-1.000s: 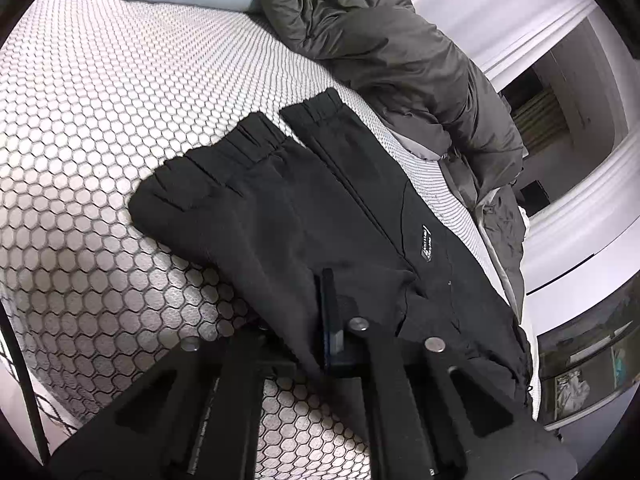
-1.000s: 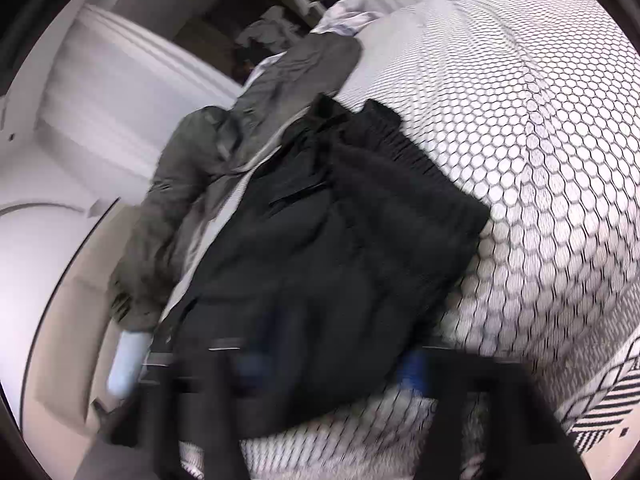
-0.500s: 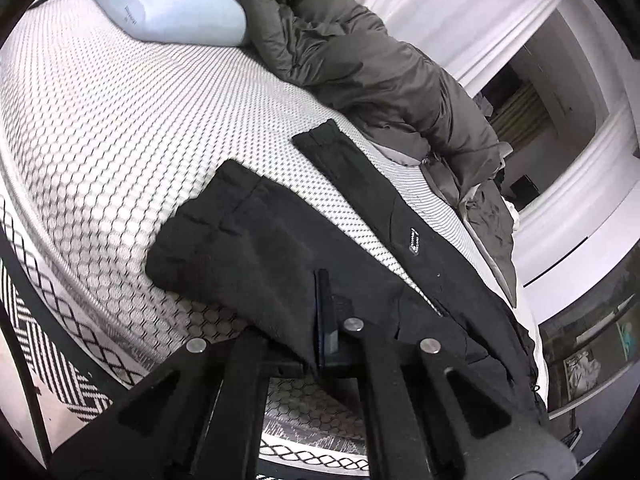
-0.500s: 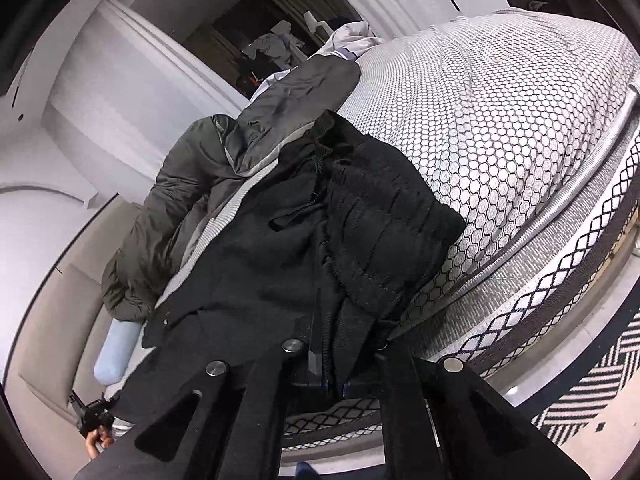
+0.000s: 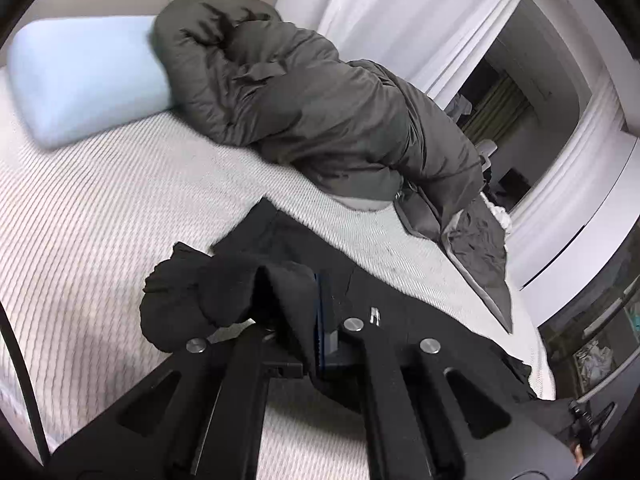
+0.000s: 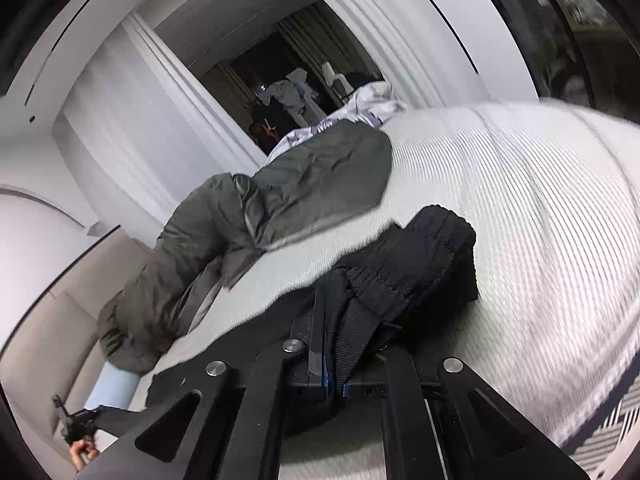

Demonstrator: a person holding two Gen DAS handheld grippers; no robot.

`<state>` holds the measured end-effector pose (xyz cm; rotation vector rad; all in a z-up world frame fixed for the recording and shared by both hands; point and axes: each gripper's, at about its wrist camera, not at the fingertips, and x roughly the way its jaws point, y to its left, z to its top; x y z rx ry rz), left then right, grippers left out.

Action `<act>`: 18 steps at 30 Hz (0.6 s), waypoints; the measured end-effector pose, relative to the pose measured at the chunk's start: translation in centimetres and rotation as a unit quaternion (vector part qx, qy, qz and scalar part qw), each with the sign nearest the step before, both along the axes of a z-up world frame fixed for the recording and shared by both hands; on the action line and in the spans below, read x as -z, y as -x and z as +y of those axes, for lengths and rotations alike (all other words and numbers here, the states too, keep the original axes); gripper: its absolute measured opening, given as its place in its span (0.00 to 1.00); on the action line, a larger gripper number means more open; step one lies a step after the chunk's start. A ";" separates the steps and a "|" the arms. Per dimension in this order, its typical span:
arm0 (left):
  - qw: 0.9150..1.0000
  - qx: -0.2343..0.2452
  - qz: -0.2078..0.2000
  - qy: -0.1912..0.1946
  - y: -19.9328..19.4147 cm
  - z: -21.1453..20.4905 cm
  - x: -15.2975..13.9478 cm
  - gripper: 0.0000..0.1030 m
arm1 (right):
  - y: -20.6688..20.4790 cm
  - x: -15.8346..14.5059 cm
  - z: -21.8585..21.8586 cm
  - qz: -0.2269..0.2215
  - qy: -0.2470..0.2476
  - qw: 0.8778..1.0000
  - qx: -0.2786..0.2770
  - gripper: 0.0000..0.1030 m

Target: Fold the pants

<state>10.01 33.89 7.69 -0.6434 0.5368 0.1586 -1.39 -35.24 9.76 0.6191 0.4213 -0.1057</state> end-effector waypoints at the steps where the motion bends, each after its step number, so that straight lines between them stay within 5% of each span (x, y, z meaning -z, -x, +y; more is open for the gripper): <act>1: 1.000 0.000 0.008 -0.007 -2.3 0.1 -0.5 0.00 | -1.7 -0.7 0.1 0.002 0.008 1.000 0.004 0.03; 8: 0.995 -0.015 0.092 -0.038 -17.0 0.3 1.0 0.05 | -16.4 -1.5 -0.2 0.066 0.062 0.996 0.015 0.05; 9: 0.993 -0.015 0.113 -0.042 -19.2 0.6 2.1 0.15 | -19.4 -0.7 -0.5 0.093 0.071 0.993 0.011 0.11; 10: 0.991 -0.015 0.126 -0.042 -20.4 0.7 3.0 0.40 | -21.3 0.0 -0.8 0.114 0.075 0.991 0.010 0.20; 13: 0.990 -0.022 0.138 -0.016 -21.4 1.4 5.0 0.82 | -25.1 2.7 -2.0 0.185 0.073 0.980 0.019 0.26; 15: 0.991 -0.036 0.129 -0.017 -20.3 1.7 5.3 0.91 | -24.5 3.5 -1.8 0.186 0.078 0.979 0.021 0.33; 18: 0.991 -0.032 0.130 -0.008 -18.1 1.8 5.9 0.91 | -22.2 3.8 -0.7 0.174 0.115 0.978 0.019 0.56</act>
